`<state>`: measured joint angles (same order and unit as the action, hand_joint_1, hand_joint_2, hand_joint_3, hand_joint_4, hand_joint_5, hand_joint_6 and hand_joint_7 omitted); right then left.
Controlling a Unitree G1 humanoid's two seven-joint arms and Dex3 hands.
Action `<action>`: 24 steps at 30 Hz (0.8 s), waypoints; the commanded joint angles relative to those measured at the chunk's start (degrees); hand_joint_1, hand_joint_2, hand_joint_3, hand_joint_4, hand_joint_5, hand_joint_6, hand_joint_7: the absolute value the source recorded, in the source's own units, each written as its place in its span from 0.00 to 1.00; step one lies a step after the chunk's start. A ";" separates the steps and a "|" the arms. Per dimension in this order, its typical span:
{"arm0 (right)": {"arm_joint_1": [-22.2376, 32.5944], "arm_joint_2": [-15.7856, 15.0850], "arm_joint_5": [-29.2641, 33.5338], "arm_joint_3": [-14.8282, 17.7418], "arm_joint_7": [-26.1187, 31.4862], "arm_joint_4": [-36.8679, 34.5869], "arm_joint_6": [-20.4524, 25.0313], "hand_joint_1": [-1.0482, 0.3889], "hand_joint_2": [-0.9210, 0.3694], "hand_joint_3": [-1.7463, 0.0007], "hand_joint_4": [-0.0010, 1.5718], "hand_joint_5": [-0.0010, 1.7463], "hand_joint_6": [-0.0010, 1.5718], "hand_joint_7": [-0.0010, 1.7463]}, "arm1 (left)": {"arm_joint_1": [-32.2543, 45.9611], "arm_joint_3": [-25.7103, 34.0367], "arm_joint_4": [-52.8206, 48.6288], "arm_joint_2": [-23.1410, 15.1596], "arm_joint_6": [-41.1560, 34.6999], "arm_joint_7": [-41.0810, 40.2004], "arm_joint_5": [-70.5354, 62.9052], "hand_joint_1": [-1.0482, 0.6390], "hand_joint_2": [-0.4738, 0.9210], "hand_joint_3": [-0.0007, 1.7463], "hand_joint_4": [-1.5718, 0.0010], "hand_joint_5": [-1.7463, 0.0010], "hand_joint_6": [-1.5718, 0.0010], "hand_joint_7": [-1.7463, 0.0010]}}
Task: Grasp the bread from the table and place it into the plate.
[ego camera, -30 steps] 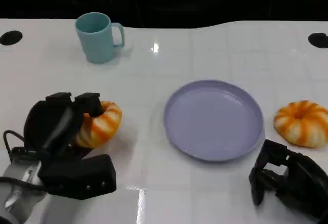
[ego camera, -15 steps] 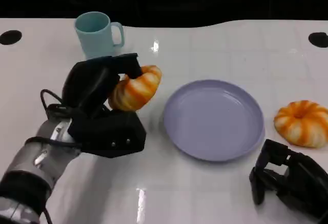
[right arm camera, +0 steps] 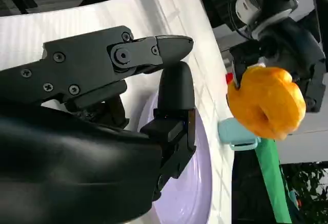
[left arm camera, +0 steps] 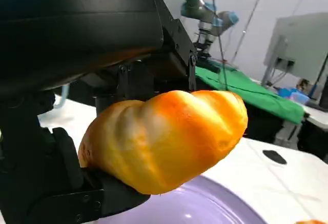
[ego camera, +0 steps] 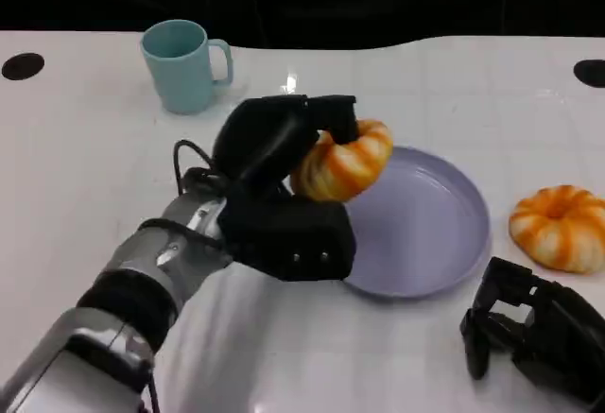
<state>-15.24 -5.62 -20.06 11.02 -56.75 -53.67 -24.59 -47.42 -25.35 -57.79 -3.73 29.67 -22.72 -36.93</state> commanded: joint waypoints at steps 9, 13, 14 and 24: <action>1.29 -0.65 0.03 0.32 -0.21 0.50 1.27 0.33 0.00 0.89 0.47 1.00 0.39 0.94 | -7.51 -4.45 -8.99 6.07 -5.83 -3.48 -3.79 0.44 0.58 0.79 0.35 0.00 0.45 0.03; 1.33 -0.68 0.33 0.22 0.03 0.61 0.75 0.33 0.00 0.89 0.46 1.00 0.39 0.94 | -9.62 -5.46 -10.32 7.84 -10.55 -1.56 -4.39 0.44 0.60 0.69 0.36 0.00 0.44 0.15; 1.30 -0.69 0.34 0.24 -0.08 0.52 0.47 0.33 0.00 0.88 0.46 1.00 0.39 0.94 | -10.33 -5.67 -10.68 8.52 -12.29 -0.39 -4.41 0.44 0.65 0.56 0.37 0.02 0.40 0.32; 1.36 -0.71 0.44 0.08 -0.02 0.58 0.11 0.35 0.00 0.87 0.46 1.00 0.39 0.93 | -11.26 -6.09 -10.54 9.81 -17.58 3.86 -4.03 0.39 0.83 0.22 0.48 0.28 0.45 0.63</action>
<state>-14.96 -5.61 -19.96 10.92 -57.08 -52.97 -24.56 -57.18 -31.30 -68.59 6.63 12.69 -19.84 -41.29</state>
